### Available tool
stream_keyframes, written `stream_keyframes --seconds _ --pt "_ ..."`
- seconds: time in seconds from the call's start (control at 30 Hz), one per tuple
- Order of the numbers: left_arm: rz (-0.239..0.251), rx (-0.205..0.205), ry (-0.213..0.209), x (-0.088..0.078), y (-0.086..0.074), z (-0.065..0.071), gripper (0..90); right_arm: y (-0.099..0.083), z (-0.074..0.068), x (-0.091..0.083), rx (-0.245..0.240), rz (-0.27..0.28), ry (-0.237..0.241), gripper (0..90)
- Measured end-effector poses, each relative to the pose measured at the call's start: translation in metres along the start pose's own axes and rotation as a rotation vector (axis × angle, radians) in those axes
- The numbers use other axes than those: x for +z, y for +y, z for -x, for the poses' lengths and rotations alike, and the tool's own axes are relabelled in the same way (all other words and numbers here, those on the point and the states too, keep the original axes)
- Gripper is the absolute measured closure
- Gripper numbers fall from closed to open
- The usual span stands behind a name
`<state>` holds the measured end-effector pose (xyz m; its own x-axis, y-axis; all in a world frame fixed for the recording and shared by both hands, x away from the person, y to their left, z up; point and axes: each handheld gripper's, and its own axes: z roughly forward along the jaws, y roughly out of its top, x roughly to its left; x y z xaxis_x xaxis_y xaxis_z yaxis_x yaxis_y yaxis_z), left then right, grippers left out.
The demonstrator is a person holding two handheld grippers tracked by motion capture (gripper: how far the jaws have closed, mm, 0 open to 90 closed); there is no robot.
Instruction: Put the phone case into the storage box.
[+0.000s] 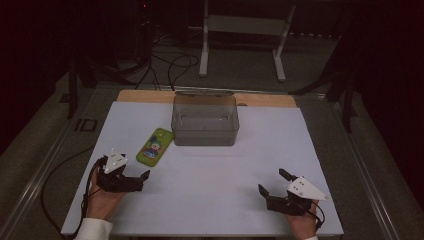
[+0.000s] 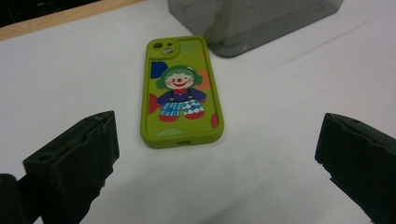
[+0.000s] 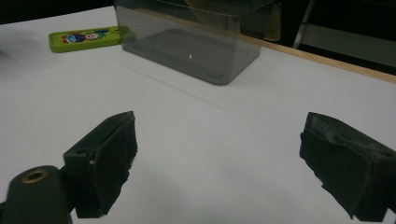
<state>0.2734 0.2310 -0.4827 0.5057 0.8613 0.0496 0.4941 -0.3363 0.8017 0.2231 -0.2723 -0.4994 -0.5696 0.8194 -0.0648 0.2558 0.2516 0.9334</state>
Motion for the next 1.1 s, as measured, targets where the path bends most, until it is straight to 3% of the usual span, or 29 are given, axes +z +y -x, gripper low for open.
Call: stream_keyframes --seconds 0.33,1.1 --pt "-0.082 0.027 -0.002 0.022 0.009 -0.003 0.0 0.000 0.000 0.000 0.000 -0.006 -0.002 10.9" --pt "-0.231 0.001 0.001 0.068 0.018 -0.016 0.0 0.000 0.000 0.001 0.001 -0.011 0.000 10.9"
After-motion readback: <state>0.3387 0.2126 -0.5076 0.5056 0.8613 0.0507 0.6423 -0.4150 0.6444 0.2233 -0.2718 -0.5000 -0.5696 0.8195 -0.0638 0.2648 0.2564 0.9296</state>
